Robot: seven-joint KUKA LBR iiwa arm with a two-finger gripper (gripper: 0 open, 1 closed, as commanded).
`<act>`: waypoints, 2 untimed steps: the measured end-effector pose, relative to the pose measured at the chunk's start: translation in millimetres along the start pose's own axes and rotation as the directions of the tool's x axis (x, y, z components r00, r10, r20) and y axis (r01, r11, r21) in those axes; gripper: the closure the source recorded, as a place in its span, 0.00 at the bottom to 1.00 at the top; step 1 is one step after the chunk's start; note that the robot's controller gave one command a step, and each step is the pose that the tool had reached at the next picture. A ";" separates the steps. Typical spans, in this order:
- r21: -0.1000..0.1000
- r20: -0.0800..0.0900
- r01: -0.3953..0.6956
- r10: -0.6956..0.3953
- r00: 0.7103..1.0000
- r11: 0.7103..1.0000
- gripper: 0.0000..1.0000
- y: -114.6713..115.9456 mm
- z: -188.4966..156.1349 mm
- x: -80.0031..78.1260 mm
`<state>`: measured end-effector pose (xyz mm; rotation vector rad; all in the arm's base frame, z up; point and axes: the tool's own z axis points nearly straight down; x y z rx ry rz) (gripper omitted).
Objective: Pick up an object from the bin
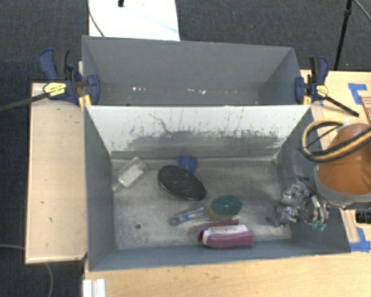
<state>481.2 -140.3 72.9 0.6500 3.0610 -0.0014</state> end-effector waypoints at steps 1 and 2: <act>0.000 -0.006 0.009 -0.009 1.000 1.000 1.00 0.2 -42.1 -1.6; 0.000 -0.002 0.018 -0.018 1.000 1.000 1.00 0.7 -118.0 -4.7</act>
Offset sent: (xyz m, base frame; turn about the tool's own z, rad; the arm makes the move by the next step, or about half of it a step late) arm -0.0003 -0.0001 0.0395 0.0000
